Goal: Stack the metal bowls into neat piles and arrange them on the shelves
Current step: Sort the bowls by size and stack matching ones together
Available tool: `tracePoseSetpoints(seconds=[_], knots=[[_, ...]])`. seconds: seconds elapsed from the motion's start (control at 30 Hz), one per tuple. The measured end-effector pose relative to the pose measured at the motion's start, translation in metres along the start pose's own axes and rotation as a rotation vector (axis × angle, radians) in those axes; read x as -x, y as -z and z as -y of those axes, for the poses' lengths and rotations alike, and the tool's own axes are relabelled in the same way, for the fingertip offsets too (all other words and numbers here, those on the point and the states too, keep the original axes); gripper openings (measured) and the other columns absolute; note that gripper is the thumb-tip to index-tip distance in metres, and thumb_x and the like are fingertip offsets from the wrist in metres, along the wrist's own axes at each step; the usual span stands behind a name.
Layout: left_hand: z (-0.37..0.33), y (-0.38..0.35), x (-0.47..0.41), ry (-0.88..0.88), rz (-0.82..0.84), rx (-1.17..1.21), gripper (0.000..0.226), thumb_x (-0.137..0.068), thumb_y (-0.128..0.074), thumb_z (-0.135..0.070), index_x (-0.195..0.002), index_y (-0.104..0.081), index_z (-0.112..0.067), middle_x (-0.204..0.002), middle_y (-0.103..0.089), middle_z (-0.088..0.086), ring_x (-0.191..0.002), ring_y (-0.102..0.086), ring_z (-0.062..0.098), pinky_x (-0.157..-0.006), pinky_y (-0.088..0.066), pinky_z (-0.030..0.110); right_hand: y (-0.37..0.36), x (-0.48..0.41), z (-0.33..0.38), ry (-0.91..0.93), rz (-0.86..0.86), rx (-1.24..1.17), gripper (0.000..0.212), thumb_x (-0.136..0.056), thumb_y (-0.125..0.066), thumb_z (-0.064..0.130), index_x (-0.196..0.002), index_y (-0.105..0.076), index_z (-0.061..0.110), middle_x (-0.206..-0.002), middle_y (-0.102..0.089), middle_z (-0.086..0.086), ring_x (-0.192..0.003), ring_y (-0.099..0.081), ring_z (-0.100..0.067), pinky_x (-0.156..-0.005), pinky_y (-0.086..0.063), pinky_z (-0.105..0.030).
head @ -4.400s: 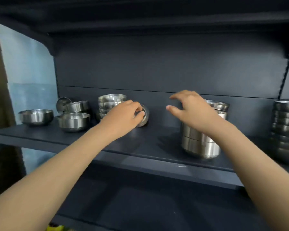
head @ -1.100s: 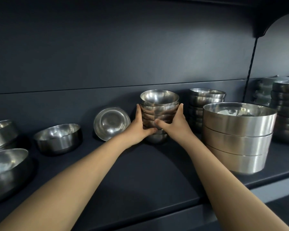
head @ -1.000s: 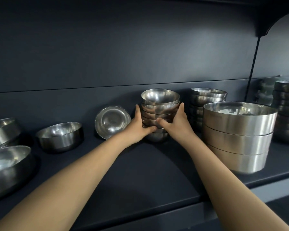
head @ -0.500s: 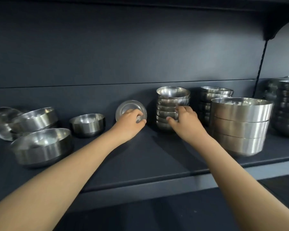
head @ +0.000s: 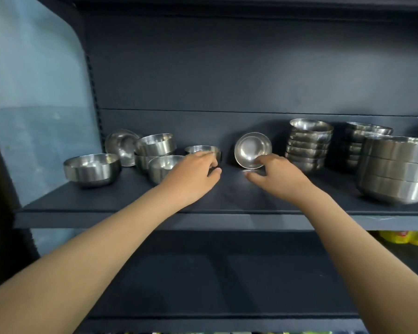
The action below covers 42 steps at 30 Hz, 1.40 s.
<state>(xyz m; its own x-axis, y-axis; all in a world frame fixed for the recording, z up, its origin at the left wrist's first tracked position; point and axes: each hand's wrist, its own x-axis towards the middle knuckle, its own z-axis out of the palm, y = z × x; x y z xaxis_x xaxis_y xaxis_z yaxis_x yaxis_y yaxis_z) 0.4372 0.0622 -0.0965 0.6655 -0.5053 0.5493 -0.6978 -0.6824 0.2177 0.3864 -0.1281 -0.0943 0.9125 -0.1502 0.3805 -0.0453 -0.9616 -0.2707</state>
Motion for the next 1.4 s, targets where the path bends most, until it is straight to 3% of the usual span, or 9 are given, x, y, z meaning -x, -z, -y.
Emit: tracePoseSetpoints(seconds=[0.1,0.37,0.77,0.93,1.03,1.13,1.23,1.3,1.4], knots=[[0.025,0.022,0.022,0.046,0.037,-0.041,0.026,-0.095,-0.043,-0.03,-0.104,-0.06,-0.012,-0.109,-0.057,-0.002,-0.098,-0.052,0.014,-0.089,-0.044,0.035,-0.005,0.001,0.03,0.054,0.042,0.026,0.055,-0.09,-0.052,0.048,-0.133,-0.049,0.014,-0.135,-0.051,-0.006,-0.123,-0.048,-0.025,-0.096,-0.043,-0.038],[0.097,0.06,0.034,0.137,0.022,-0.124,0.026,-0.095,-0.043,-0.035,-0.105,-0.06,-0.017,-0.107,-0.056,-0.007,-0.098,-0.055,0.011,-0.086,-0.046,0.03,-0.024,-0.049,0.089,0.224,0.034,0.035,0.049,-0.089,-0.051,0.049,-0.128,-0.054,0.018,-0.126,-0.057,-0.007,-0.114,-0.053,-0.024,-0.091,-0.046,-0.037],[0.211,0.07,-0.048,0.207,0.096,-0.323,0.03,-0.093,-0.047,-0.036,-0.107,-0.06,-0.014,-0.099,-0.053,-0.005,-0.099,-0.055,0.016,-0.088,-0.045,0.035,-0.067,-0.196,0.118,0.369,0.145,0.008,0.047,-0.09,-0.055,0.046,-0.123,-0.055,0.012,-0.128,-0.057,-0.005,-0.119,-0.05,-0.023,-0.097,-0.041,-0.034],[0.245,0.062,-0.081,0.176,0.254,-0.412,0.043,-0.091,-0.045,-0.048,-0.119,-0.056,-0.017,-0.115,-0.056,-0.003,-0.096,-0.051,0.01,-0.088,-0.045,0.029,-0.083,-0.237,0.123,0.392,0.249,-0.01,0.07,-0.083,-0.058,0.055,-0.13,-0.048,0.003,-0.134,-0.053,-0.011,-0.121,-0.05,-0.025,-0.101,-0.04,-0.036],[0.261,0.055,-0.095,0.165,0.352,-0.441,0.052,-0.09,-0.043,-0.053,-0.124,-0.053,-0.015,-0.122,-0.055,-0.002,-0.1,-0.051,0.011,-0.086,-0.041,0.024,-0.09,-0.251,0.126,0.391,0.356,-0.064,0.093,-0.075,-0.057,0.065,-0.147,-0.03,0.013,-0.151,-0.035,-0.001,-0.137,-0.035,-0.016,-0.109,-0.028,-0.026],[0.275,0.049,-0.104,0.19,0.402,-0.371,0.066,-0.085,-0.043,-0.062,-0.127,-0.051,-0.011,-0.126,-0.055,0.0,-0.11,-0.054,0.014,-0.094,-0.045,0.03,-0.099,-0.258,0.129,0.387,0.456,-0.106,0.115,-0.058,-0.054,0.072,-0.151,-0.018,0.016,-0.157,-0.021,0.003,-0.143,-0.022,-0.012,-0.106,-0.018,-0.018],[0.289,0.043,-0.111,0.214,0.47,-0.273,0.088,-0.075,-0.041,-0.072,-0.141,-0.037,-0.014,-0.143,-0.044,0.0,-0.125,-0.046,0.013,-0.101,-0.037,0.023,-0.108,-0.26,0.13,0.376,0.462,-0.151,0.12,-0.052,-0.056,0.069,-0.152,-0.014,0.017,-0.159,-0.016,0.005,-0.145,-0.017,-0.01,-0.104,-0.014,-0.014],[0.295,0.039,-0.116,0.215,0.508,-0.153,0.097,-0.068,-0.041,-0.073,-0.146,-0.028,-0.016,-0.15,-0.035,-0.003,-0.13,-0.041,0.008,-0.102,-0.032,0.017,-0.11,-0.259,0.131,0.339,0.452,-0.197,0.121,-0.05,-0.059,0.068,-0.151,-0.015,0.018,-0.158,-0.018,0.007,-0.144,-0.018,-0.008,-0.104,-0.015,-0.013],[0.299,0.033,-0.121,0.186,0.468,0.087,0.088,-0.069,-0.055,-0.058,-0.143,-0.034,-0.016,-0.144,-0.043,-0.003,-0.12,-0.046,0.001,-0.092,-0.034,0.005,-0.115,-0.257,0.128,0.278,0.396,-0.265,0.115,-0.048,-0.063,0.064,-0.146,-0.034,0.013,-0.15,-0.037,0.005,-0.138,-0.035,-0.01,-0.105,-0.028,-0.016]])
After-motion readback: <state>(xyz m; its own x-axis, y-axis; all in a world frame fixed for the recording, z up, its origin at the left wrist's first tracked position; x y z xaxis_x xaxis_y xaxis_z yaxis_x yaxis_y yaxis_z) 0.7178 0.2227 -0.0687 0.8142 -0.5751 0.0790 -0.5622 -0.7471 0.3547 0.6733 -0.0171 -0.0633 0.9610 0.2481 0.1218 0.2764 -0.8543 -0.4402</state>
